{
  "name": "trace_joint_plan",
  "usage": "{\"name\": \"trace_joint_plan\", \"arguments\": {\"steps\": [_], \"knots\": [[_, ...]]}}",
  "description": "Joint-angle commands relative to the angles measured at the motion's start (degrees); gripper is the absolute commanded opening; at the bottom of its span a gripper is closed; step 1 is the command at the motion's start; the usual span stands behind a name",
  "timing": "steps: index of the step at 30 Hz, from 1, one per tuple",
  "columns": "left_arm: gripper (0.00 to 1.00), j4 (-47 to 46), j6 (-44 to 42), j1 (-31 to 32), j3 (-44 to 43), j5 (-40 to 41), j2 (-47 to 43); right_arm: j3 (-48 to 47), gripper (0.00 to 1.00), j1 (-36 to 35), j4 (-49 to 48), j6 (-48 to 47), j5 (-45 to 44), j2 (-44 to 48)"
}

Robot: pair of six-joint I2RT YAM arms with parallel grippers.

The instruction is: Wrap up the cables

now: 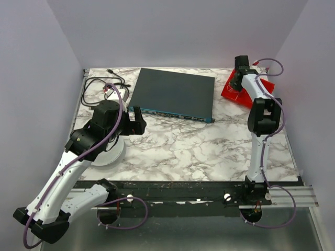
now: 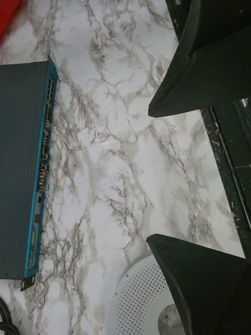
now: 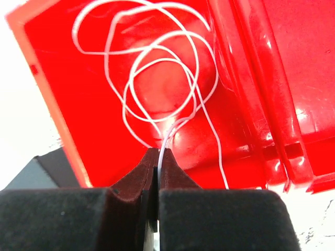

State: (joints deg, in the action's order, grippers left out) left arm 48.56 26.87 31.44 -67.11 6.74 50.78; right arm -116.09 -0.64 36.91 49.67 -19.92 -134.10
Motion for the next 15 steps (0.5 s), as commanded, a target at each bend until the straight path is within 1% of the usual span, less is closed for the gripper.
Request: {"name": "trace_joint_plan", "arguments": {"steps": [1,7,15], "knots": [[0.99,0.85,0.02,-0.5,-1.62,-0.33,0.02,-2.98,0.01,0.38,1.51,-2.06,-1.47,4.89],[0.99,0.06,-0.22,-0.68,-0.83,-0.63,0.5,-6.07,0.0,0.38,3.31,-5.4,-2.05,13.12],[0.99,-0.45,-0.25,-0.94,-0.45,-1.27,0.99,-9.39,0.01,0.38,3.93,-8.45,1.32,23.97]]}}
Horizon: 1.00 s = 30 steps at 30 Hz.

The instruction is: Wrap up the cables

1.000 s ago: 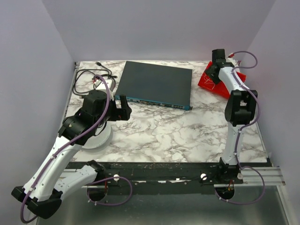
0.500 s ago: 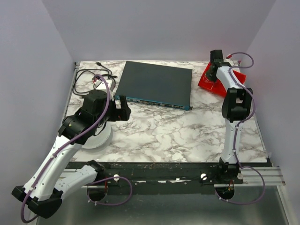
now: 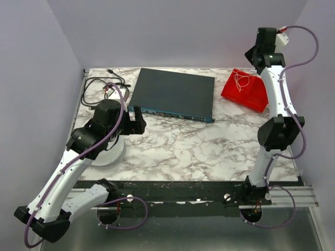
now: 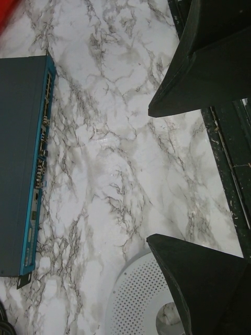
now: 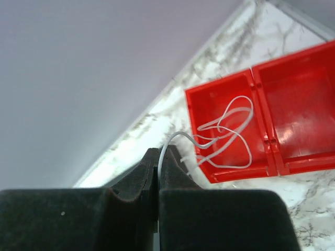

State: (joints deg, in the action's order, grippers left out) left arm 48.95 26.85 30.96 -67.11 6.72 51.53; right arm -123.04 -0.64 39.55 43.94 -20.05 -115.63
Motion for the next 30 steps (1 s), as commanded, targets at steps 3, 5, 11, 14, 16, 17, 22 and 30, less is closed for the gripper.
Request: {"name": "trace_joint_plan", "arguments": {"steps": [3,5,11,14,16,17,22,30], "knots": [[0.99,-1.11,-0.07,-0.55,0.01,-1.36,-0.02,-4.77,0.01,0.38,2.91,-3.25,3.54,8.29],[0.99,-1.2,0.13,-0.63,0.25,-1.49,-0.1,-6.45,0.01,0.38,4.71,-3.23,5.24,10.21],[0.99,-1.84,0.39,-0.89,1.59,-1.67,-0.24,-7.14,0.01,-0.57,8.2,-3.76,10.03,20.16],[0.99,-2.1,0.42,-1.14,2.06,-1.78,0.09,-5.14,0.01,-0.67,9.13,-3.56,14.69,26.26],[0.99,-2.06,0.56,-1.33,2.08,-2.11,0.32,-4.17,0.01,-0.66,10.81,-3.46,17.52,29.46],[0.99,-2.17,0.65,-1.34,2.2,-2.22,0.42,-3.13,0.01,-0.68,11.46,-3.02,19.24,31.1],[0.99,-3.14,1.48,-1.6,3.37,-3.06,0.81,7.35,0.01,-1.19,10.22,-0.23,33.11,38.42],[0.99,-6.98,4.7,-1.69,7.83,-6.67,1.64,26.74,0.01,-16.77,1.15,5.67,33.31,45.26]]}}
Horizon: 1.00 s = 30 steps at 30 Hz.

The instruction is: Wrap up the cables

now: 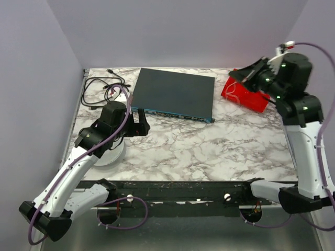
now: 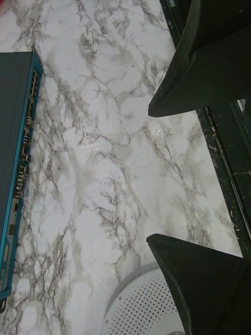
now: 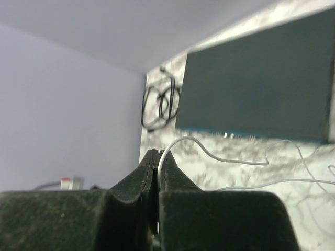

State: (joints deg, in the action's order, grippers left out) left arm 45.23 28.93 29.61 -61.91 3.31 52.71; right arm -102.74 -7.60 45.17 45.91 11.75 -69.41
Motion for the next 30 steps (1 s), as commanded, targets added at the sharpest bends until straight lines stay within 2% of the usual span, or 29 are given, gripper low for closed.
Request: {"name": "trace_joint_plan", "arguments": {"steps": [1,4,7,9,14,17,19,21,22,23,24,25,27,30], "knots": [[0.99,-3.98,3.13,-0.34,3.31,-4.67,0.55,7.64,0.01,-14.79,-5.5,4.5,-1.03,-1.58],[0.99,-5.5,4.28,-0.34,5.59,-5.05,0.66,10.86,0.0,-24.9,-10.03,6.44,-5.43,-4.24],[0.99,-6.91,4.97,-0.34,8.09,-4.8,0.88,16.81,0.01,-26.59,-15.11,8.01,-4.94,-5.33],[0.99,-7.89,5.47,-0.25,9.87,-5.4,1.45,19.49,0.01,-26.51,-14.16,6.83,-7.68,-6.78],[0.99,-8.93,5.95,0.27,12.69,-5.2,3.01,31.52,0.01,-21.83,-11.44,3.63,-13.25,-8.99],[0.99,-8.32,6.26,0.53,13.35,-3.83,2.76,41.68,0.01,-16.4,-12.05,2.88,-13.67,-5.04],[0.99,-5.58,7.28,0.54,12.93,1.89,2.36,45.44,0.01,-13.82,-10.89,2.05,-16.19,-1.28],[0.99,-2.27,8.74,0.46,12.26,8.42,2.02,46.8,0.17,-13.42,-8.46,1.34,-19.95,1.67],[0.99,-0.52,9.39,0.3,11.8,12.18,2.11,46.96,0.33,-13.42,-7.04,1.13,-21.58,2.53],[0.99,1.94,10.3,0.12,11.37,15.79,2.36,46.89,0.54,-13.4,-6.09,0.82,-23.1,3.51],[0.99,3.63,11.34,-0.27,11.04,18.63,2.79,46.81,0.71,-13.4,-5.33,0.49,-23.78,4.14],[0.99,5.12,12.19,-0.99,11.15,21.31,3.11,46.48,0.82,-13.41,-4.84,0.07,-24.09,4.8],[0.99,6.39,12.98,-3.45,11.78,23.46,4.37,45.52,0.93,-13.38,-4.34,-0.48,-23.95,5.91],[0.99,7.23,13.4,-5.0,11.75,27.23,7.73,43.34,1.0,-13.4,-4.03,-2.07,-24.05,7.06]]}}
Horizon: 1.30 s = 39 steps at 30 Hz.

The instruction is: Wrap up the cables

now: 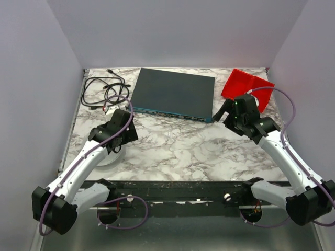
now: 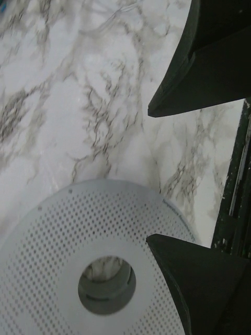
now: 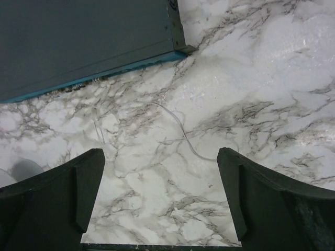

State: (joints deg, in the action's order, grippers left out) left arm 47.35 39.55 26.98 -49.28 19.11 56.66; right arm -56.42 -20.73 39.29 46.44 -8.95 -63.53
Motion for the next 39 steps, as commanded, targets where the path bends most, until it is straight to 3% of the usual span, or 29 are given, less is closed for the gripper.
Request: {"name": "trace_joint_plan", "arguments": {"steps": [1,11,23,30,34,39], "knots": [[0.99,5.49,3.05,-2.37,-1.26,12.18,5.13,-3.75,1.0,-0.27,1.69,-3.25,-3.35,1.21],[0.99,13.88,7.0,1.74,-11.1,26.25,22.82,-3.72,1.0,-0.29,-5.12,-5.81,2.29,-0.89],[0.97,19.47,12.24,5.43,-15.63,30.51,40.73,-0.05,1.0,-0.27,-7.45,-6.78,3.33,2.08],[0.74,21.22,11.46,5.28,-18.06,29.43,45.55,1.44,1.0,-0.25,-7.47,-6.81,3.49,4.14],[0.53,21.21,10.58,3.99,-16.93,28.83,47.18,2.29,1.0,-0.27,-7.39,-6.66,3.61,5.74],[0.19,18.28,8.8,2.91,-13.94,27.67,44.37,3.9,1.0,-0.27,-7.13,-6.35,3.49,7.2]]}}
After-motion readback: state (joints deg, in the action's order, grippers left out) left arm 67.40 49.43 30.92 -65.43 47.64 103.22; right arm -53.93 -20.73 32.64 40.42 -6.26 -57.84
